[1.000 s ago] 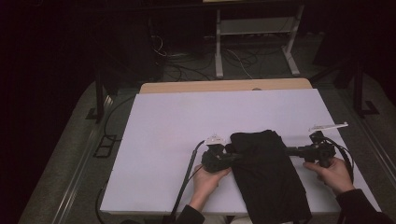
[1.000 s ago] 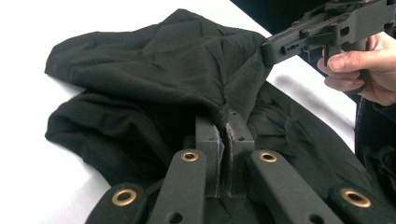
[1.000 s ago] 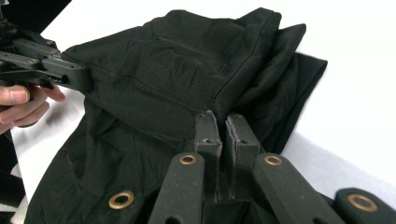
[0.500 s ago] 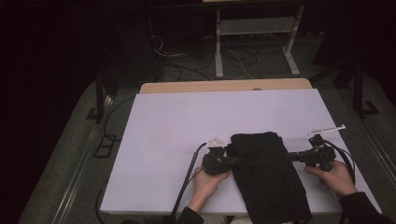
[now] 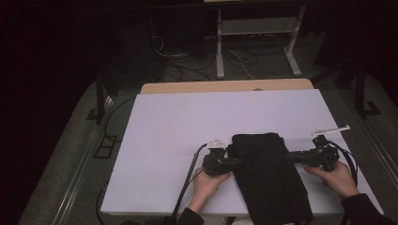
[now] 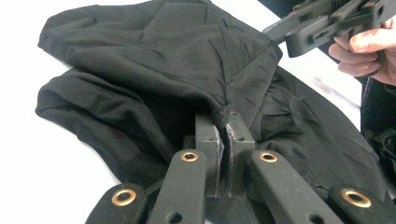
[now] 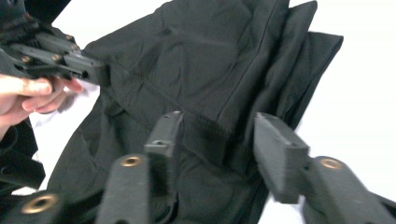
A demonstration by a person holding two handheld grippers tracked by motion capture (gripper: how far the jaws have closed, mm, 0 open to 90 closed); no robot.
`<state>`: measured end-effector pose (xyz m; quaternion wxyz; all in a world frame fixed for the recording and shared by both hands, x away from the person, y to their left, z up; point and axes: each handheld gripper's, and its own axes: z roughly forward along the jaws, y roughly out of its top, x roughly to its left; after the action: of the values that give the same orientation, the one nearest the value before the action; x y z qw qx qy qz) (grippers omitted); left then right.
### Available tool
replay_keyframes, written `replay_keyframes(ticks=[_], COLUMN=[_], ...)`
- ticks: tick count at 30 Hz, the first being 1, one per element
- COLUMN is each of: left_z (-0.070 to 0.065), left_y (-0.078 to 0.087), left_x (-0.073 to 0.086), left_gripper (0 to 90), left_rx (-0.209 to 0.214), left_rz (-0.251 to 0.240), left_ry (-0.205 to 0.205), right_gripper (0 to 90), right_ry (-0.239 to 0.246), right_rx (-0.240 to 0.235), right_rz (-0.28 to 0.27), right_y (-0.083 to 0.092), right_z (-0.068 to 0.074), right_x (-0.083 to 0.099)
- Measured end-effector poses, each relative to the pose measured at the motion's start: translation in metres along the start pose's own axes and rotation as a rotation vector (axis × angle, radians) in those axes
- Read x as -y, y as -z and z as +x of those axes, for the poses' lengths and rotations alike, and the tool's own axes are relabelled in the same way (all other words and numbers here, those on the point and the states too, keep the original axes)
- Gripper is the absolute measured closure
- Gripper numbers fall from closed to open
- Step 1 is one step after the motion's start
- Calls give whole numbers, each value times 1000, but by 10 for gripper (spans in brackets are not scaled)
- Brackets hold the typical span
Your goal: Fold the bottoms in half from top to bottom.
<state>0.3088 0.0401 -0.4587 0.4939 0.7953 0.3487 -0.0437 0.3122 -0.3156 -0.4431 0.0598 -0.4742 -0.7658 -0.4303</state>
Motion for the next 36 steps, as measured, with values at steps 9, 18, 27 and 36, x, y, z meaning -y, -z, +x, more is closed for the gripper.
replay_keyframes(ticks=[9, 18, 27, 36], left_z=[0, 0, 0, -2], left_y=[-2, -3, -4, -7], left_x=[0, -1, -2, -1], left_gripper=[856, 855, 855, 855], left_rx=[5, 3, 4, 7], left_rz=[-4, -2, 3, 3], left_ry=[1, -6, -14, -13], right_gripper=[297, 18, 0, 0], right_ry=[70, 85, 118, 142], right_rx=[20, 32, 46, 55], right_rz=[-45, -69, -69, -45], right_y=[2, 5, 7, 3], right_z=[6, 13, 20, 22], right_x=[-6, -21, -39, -55])
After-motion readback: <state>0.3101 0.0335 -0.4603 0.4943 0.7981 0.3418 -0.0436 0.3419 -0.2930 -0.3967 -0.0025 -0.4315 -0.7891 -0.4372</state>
